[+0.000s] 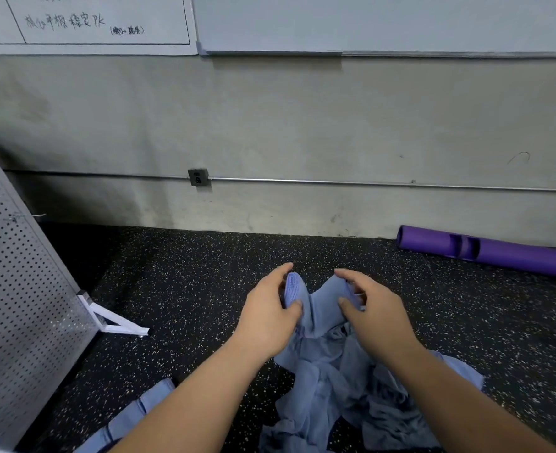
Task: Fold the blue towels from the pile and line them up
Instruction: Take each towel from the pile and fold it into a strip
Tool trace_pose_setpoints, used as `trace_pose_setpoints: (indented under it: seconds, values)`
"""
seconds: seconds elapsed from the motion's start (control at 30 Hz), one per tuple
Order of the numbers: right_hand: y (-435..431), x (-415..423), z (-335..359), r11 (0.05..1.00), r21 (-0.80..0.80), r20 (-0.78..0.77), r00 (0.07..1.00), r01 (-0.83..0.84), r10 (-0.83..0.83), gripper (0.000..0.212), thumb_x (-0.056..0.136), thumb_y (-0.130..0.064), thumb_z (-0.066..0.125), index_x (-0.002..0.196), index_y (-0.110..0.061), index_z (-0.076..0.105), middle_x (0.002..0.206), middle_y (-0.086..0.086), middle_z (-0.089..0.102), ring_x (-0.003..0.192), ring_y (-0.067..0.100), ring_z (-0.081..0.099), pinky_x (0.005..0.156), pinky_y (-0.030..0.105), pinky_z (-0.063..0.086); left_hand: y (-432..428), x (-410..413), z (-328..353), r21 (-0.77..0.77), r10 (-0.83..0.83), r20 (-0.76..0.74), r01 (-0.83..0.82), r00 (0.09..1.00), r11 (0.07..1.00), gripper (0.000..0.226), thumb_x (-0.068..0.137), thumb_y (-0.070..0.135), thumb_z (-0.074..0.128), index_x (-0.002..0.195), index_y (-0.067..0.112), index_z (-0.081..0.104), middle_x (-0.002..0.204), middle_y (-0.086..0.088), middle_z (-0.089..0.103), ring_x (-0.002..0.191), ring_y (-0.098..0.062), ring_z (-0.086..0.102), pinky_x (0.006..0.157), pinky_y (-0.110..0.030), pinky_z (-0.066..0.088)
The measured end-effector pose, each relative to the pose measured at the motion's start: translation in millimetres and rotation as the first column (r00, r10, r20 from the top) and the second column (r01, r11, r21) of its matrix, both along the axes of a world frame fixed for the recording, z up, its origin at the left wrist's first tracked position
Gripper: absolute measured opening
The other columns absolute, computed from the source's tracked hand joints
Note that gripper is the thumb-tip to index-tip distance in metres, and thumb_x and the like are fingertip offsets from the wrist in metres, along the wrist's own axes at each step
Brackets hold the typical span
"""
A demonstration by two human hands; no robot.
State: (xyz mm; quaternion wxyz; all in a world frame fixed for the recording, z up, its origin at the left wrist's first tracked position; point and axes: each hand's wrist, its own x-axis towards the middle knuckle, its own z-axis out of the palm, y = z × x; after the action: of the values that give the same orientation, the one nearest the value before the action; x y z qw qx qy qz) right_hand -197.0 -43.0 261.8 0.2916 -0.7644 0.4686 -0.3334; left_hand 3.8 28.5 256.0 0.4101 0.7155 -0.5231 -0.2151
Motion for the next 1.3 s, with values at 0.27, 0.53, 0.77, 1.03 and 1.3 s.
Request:
trace_pose_setpoints:
  seconds: [0.27, 0.53, 0.77, 1.03, 1.3]
  values:
    - [21, 19, -9, 0.999, 0.05, 0.086, 0.996, -0.005, 0.0, 0.069, 0.097, -0.015, 0.072, 0.155, -0.04, 0.044, 0.113, -0.03, 0.066, 0.106, -0.01, 0.065, 0.095, 0.024, 0.055, -2, -23, -7, -0.052, 0.029, -0.046, -0.031, 0.999, 0.998, 0.054, 0.09, 0.017, 0.075, 0.138, 0.036, 0.062, 0.126, 0.015, 0.062, 0.11, -0.005, 0.065, 0.104, -0.036, 0.054]
    - [41, 27, -11, 0.994, 0.081, 0.249, 0.967, -0.076, 0.054, 0.06, 0.101, -0.003, 0.057, 0.149, -0.038, 0.049, 0.126, -0.032, 0.069, 0.089, -0.01, 0.067, 0.081, 0.02, 0.052, 5, -29, 8, -0.139, 0.123, -0.444, -0.204, 0.887, 0.969, 0.035, 0.085, 0.05, 0.082, 0.108, 0.034, 0.062, 0.102, 0.008, 0.07, 0.09, -0.013, 0.071, 0.087, -0.043, 0.061]
    - [23, 15, 10, 0.999, 0.04, 0.402, 0.915, 0.026, -0.04, 0.03, 0.106, -0.012, 0.06, 0.131, -0.027, 0.067, 0.117, -0.017, 0.075, 0.097, -0.002, 0.07, 0.086, 0.021, 0.055, 6, -13, 19, -0.225, 0.122, -0.432, -0.237, 0.893, 0.945, 0.022, 0.091, 0.006, 0.068, 0.106, 0.022, 0.061, 0.102, 0.001, 0.068, 0.084, -0.011, 0.063, 0.082, -0.029, 0.052]
    - [4, -4, 30, 0.972, 0.176, 0.464, 0.884, -0.156, 0.058, 0.034, 0.108, -0.041, 0.051, 0.123, -0.022, 0.074, 0.117, -0.011, 0.077, 0.109, 0.0, 0.07, 0.091, 0.018, 0.055, 13, -14, 28, -0.282, -0.085, -0.48, -0.062, 0.873, 0.957, 0.029, 0.097, 0.0, 0.053, 0.111, 0.024, 0.063, 0.105, -0.008, 0.068, 0.085, -0.009, 0.058, 0.075, -0.025, 0.05]
    - [10, 16, 6, 0.988, 0.149, 0.371, 0.929, -0.039, -0.019, 0.021, 0.108, -0.037, 0.054, 0.112, -0.019, 0.065, 0.102, -0.001, 0.072, 0.094, 0.013, 0.068, 0.073, 0.016, 0.051, 5, -14, 14, -0.12, 0.081, -0.297, -0.121, 0.952, 0.985, 0.031, 0.1, 0.06, 0.061, 0.112, 0.033, 0.07, 0.109, 0.019, 0.072, 0.1, 0.006, 0.065, 0.088, -0.02, 0.05]
